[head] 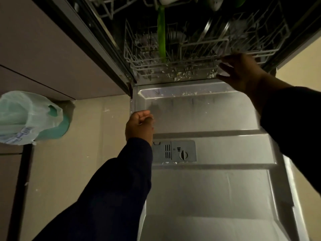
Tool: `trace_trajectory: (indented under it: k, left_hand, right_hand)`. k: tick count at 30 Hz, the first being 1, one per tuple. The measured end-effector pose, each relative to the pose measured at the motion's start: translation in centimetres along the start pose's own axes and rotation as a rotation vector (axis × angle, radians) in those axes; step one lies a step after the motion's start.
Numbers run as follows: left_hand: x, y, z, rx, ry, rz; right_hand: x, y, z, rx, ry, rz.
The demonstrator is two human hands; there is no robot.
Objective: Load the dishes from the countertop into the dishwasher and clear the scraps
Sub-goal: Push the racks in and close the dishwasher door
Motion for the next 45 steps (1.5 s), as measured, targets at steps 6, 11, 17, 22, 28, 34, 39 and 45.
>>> trace_trajectory:
  k: [6, 11, 17, 22, 28, 34, 39, 45]
  left_hand:
    - [-1.7, 4.5, 3.0, -0.027, -0.019, 0.021]
    - [-4.1, 9.0, 9.3, -0.116, -0.021, 0.014]
    - [-8.4, 13.7, 22.0, -0.329, -0.164, 0.002]
    - [-12.1, 17.1, 31.7, -0.566, -0.142, -0.079]
    - [-13.5, 19.6, 37.5, -0.762, -0.136, -0.29]
    - [-11.2, 19.4, 40.6, -0.779, 0.296, -0.112]
    - [-9.8, 19.0, 42.2, -0.675, 0.438, -0.214]
    - [-9.8, 18.7, 42.5, -0.636, 0.383, -0.295]
  right_hand:
    - [-3.7, 6.7, -4.2, 0.063, -0.031, -0.011]
    - [-10.3, 14.2, -14.3, 0.286, -0.086, -0.122]
    - [-18.9, 26.0, -28.5, 0.548, -0.018, -0.323]
    - [-23.2, 32.8, -35.4, 0.567, 0.069, -0.493]
    - [-24.7, 35.5, -40.6, 0.522, -0.125, -0.799]
    - [-25.7, 34.1, -43.6, 0.481, -0.409, -0.451]
    - [-25.2, 32.1, -45.0, 0.371, -0.607, -0.323]
    - [-25.1, 31.9, -45.4, 0.359, -0.576, -0.353]
Point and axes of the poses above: each hand's wrist, its own y-axis away from the middle knuckle, its own x-axis out of the palm, z = x × y, the point moved 4 cm from there along -y, towards the middle knuckle, and after that the axes turned 5 degrees about -z, right-handed, at the moved point
